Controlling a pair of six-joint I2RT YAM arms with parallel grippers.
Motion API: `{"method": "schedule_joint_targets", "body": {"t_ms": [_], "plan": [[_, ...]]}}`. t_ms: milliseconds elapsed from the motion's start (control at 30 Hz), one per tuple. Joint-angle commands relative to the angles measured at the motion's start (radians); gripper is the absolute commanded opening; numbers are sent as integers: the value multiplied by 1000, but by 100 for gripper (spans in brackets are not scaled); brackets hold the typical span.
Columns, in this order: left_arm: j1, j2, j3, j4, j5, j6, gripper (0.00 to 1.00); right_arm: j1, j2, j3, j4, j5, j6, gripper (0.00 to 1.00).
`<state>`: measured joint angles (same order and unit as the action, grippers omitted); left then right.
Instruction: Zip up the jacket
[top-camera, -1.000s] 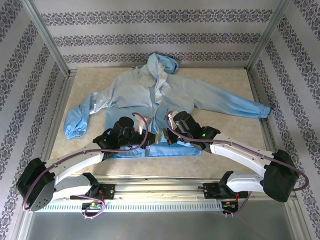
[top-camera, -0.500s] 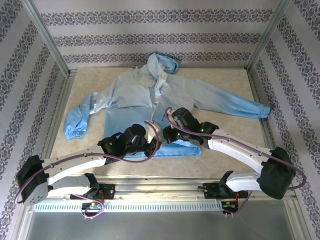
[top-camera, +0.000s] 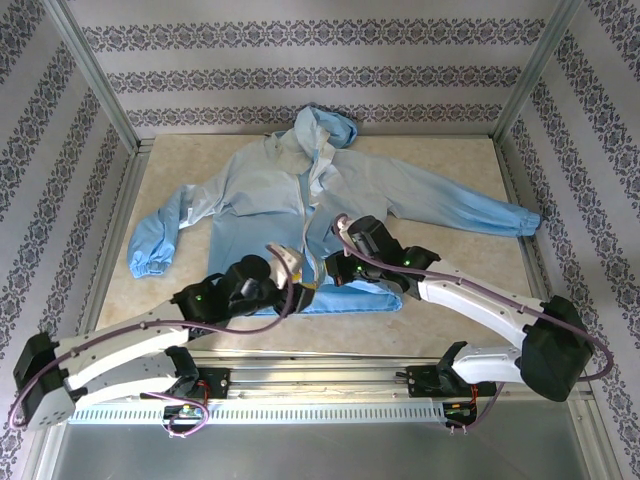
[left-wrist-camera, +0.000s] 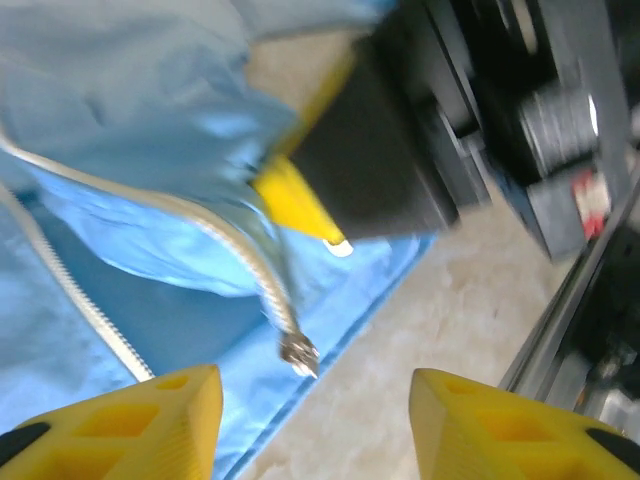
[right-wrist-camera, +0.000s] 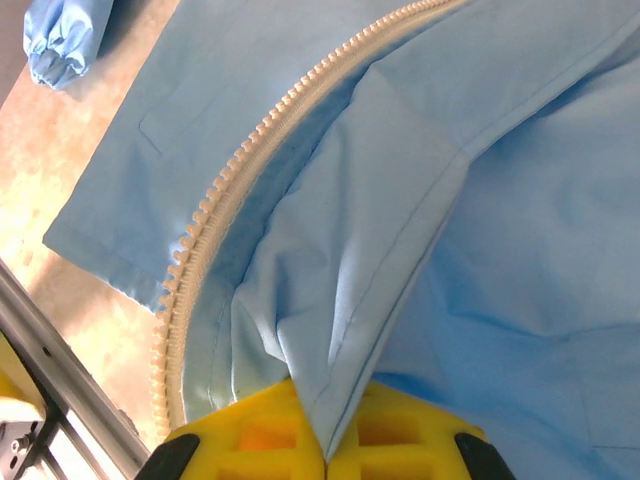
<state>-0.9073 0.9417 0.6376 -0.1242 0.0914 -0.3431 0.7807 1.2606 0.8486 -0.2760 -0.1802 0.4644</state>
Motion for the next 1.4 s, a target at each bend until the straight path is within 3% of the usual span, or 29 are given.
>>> {"method": "schedule_joint_targets", "body": {"t_ms": [0, 133, 300, 467, 533, 633, 667, 800, 933, 1200, 1267, 1367], "plan": [[102, -36, -43, 122, 98, -176, 54, -8, -37, -29, 69, -28, -10, 0], [185, 8, -54, 204, 234, -251, 56, -8, -65, -54, 98, -47, -18, 0], [193, 128, -26, 294, 359, -267, 56, -7, -91, -72, 108, -57, -26, 0], [194, 197, -27, 370, 388, -271, 51, -7, -104, -85, 115, -80, -35, 0], [194, 217, -19, 368, 388, -259, 37, -7, -109, -90, 116, -90, -42, 0], [201, 224, -26, 388, 384, -259, 3, -10, -124, -101, 109, -105, -59, 0], [205, 220, -33, 402, 383, -265, 0, -11, -133, -107, 110, -112, -61, 4], [226, 204, -77, 487, 402, -307, 0, -35, -216, -186, 168, -184, -39, 46], [237, 216, -102, 575, 443, -353, 0, -63, -279, -276, 279, -296, 16, 62], [246, 278, -121, 743, 518, -425, 0, -72, -236, -320, 431, -388, 85, 64], [247, 282, -118, 752, 528, -426, 0, -75, -218, -318, 453, -405, 91, 62], [248, 279, -116, 746, 534, -424, 0, -83, -201, -319, 485, -420, 107, 49]]}}
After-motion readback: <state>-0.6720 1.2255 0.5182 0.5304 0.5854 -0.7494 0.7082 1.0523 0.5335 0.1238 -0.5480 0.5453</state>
